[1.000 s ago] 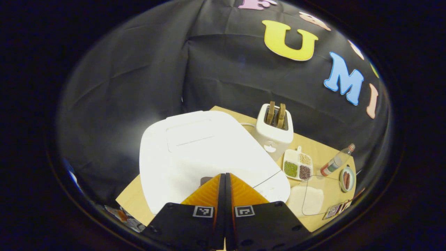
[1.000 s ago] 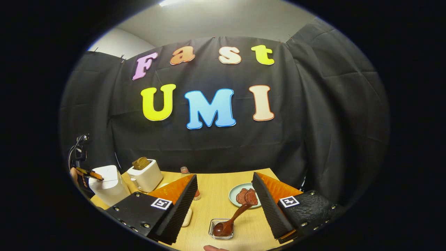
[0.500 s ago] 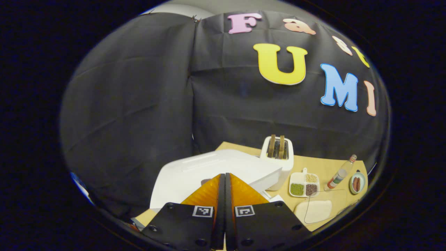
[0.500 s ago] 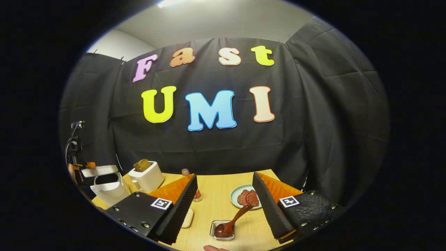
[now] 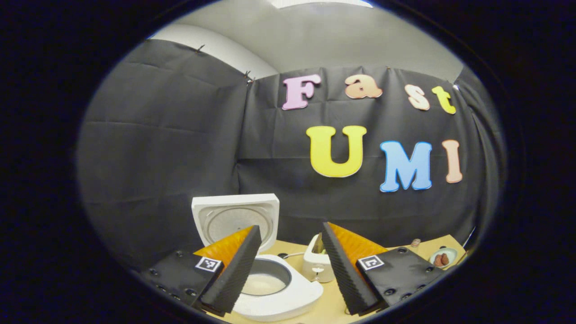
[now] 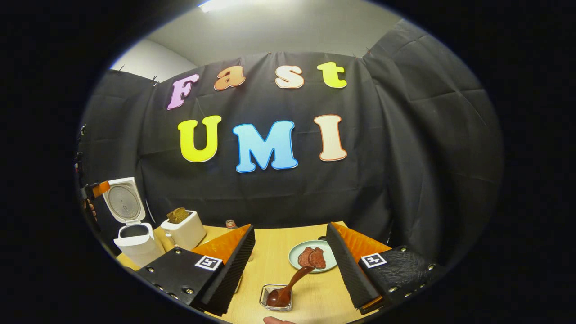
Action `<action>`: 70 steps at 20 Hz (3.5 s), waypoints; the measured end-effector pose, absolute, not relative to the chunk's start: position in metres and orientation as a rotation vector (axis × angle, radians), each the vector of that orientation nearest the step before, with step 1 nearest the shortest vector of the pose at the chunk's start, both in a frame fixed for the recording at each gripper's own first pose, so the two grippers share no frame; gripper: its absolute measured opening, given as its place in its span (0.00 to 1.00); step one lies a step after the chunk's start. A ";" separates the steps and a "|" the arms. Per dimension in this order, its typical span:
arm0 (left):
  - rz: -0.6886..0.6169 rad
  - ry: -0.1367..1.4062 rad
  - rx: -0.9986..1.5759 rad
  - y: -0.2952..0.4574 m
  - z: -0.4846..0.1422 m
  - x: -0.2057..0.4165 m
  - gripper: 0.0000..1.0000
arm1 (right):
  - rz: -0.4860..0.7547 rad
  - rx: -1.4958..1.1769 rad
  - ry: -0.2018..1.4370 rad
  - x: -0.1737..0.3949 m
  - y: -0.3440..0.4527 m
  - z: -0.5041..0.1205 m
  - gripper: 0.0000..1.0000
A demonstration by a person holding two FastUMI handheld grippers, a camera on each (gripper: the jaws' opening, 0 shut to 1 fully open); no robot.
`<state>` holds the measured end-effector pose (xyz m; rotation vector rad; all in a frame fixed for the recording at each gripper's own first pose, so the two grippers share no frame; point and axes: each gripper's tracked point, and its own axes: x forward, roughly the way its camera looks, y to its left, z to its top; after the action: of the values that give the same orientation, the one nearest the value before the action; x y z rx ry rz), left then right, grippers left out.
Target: Close the left gripper, press the button to open the rice cooker; take a wooden spoon from the chopstick holder with the right hand, scoop a spoonful of rice and pour it into the rice cooker, then put the wooden spoon back into the chopstick holder.
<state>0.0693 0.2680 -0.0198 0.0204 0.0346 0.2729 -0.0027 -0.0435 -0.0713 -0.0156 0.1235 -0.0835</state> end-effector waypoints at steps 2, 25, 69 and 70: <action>0.229 0.047 -0.014 0.237 -0.027 0.053 0.95 | -0.104 -0.008 0.128 -0.003 -0.055 -0.076 0.96; 0.163 0.183 0.064 0.116 -0.073 -0.016 0.93 | 0.042 0.130 0.576 0.092 -0.070 -0.292 0.93; -0.058 0.222 0.050 0.265 -0.118 -0.012 0.95 | 0.294 0.035 0.541 0.163 0.261 -0.319 0.07; -0.051 0.233 0.046 0.270 -0.122 -0.013 0.93 | 0.316 0.066 0.551 0.159 0.270 -0.319 0.07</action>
<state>-0.0128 0.2695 -0.1224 0.0457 0.2328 -0.0507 0.1588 0.2697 -0.3186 0.0662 0.5506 0.3158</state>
